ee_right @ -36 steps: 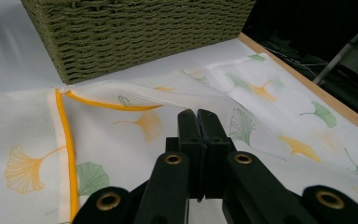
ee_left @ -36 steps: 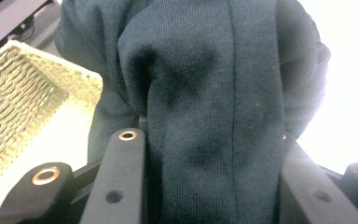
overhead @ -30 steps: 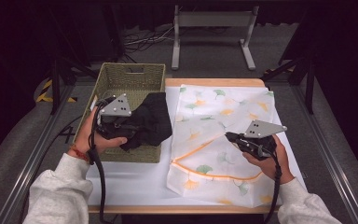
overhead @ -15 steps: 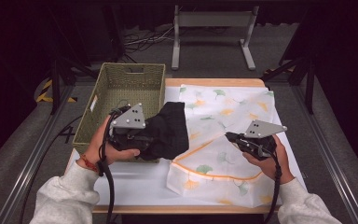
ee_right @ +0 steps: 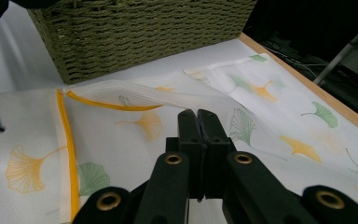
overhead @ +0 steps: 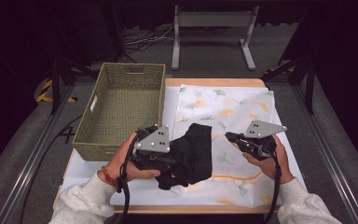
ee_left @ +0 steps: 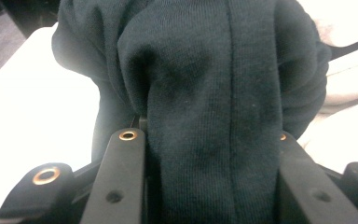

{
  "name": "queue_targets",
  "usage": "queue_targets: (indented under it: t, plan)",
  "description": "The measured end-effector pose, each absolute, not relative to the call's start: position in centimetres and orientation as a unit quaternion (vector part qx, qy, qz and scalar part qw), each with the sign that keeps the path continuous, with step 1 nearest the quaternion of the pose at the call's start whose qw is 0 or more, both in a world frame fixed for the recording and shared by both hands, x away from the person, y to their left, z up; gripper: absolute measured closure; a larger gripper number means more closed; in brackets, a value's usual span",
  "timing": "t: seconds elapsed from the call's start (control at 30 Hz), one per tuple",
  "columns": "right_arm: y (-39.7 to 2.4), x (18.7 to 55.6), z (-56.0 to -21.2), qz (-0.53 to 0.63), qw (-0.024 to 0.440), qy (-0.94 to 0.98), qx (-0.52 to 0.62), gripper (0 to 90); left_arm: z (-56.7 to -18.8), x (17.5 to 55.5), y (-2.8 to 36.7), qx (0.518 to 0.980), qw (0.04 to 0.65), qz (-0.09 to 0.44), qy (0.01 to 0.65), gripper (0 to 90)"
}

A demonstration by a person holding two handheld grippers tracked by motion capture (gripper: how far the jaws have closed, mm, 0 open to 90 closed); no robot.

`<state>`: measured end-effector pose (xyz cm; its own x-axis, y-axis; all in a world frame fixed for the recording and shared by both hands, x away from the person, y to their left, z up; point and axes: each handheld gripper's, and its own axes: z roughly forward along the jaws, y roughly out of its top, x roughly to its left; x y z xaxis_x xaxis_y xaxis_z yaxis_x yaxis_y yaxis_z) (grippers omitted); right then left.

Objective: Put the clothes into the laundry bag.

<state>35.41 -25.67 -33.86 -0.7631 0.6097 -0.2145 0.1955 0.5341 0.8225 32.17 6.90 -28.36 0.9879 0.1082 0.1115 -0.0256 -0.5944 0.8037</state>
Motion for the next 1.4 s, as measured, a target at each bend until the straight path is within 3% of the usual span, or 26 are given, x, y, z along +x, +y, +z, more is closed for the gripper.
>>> queue_targets:
  t: [0.33, 0.67, 0.87, 1.4]
  plan:
    - [-25.5, 35.4, -33.9, 0.417, 0.247, 0.841, 0.239, 89.9, -30.1, 31.5, 3.9, 0.899, 0.435, 0.057, -0.003, 66.9]
    - [-25.4, 35.4, -34.0, 0.42, 0.244, 0.841, 0.239, 89.9, -33.9, 31.7, 0.0, 0.923, 0.381, 0.048, -0.011, 66.8]
    - [-25.2, 35.3, -34.0, 0.42, 0.24, 0.843, 0.234, 89.9, -36.2, 32.7, -1.2, 0.934, 0.356, 0.035, 0.01, 66.7]
    - [-24.6, 34.8, -34.0, 0.421, 0.231, 0.848, 0.223, 89.9, -39.5, 33.7, -4.4, 0.95, 0.295, 0.076, 0.076, 65.7]
